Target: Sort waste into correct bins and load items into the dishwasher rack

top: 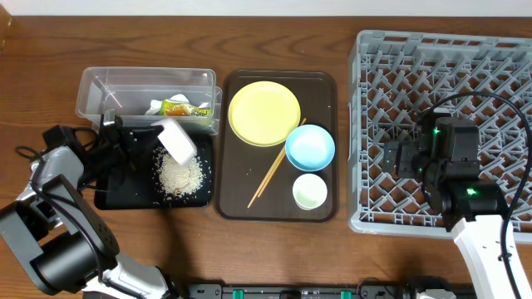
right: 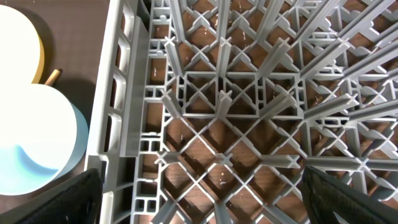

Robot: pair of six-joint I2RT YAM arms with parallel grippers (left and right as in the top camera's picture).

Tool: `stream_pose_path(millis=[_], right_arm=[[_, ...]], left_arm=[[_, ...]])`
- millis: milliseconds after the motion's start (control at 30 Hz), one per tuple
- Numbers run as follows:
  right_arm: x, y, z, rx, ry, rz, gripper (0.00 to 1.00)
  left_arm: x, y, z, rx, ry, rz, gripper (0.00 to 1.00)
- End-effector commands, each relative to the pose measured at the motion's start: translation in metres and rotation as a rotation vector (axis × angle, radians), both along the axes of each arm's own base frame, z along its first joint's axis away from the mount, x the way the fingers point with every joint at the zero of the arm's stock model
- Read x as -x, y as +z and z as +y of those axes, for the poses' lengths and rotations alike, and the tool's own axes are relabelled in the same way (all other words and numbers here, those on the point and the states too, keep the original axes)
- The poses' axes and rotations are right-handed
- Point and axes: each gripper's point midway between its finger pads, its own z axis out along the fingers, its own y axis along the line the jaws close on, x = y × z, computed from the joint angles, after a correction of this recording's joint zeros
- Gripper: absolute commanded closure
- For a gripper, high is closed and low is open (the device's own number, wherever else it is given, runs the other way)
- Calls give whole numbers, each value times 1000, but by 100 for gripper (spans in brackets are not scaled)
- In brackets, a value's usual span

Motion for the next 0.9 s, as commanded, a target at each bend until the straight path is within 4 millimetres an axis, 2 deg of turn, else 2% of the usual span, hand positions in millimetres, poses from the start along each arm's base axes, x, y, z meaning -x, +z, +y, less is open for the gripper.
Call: stream_pose_path(millis=[0,167,367,533,733,867], right_arm=[[-3,9,2,4,4,-24,1],[-3,9,2,3,4,-24,1],[-4,10,2,4,4,-25,1],[-4,10,2,4,4,-26,1],[-4,10,2,3,4,-25,1],[-4,10,2,3,4,-25,1]], left_arm=[[1,3,1,87,13,95,94],[2,4,0,128,15,141,94],[4,12,-12,6,-26,2,94],[12,4,-45,-284,-127,14,94],[24,-5,-96,-666,-293,-48,94],[29,-23,-129,-898,-409,-94,94]])
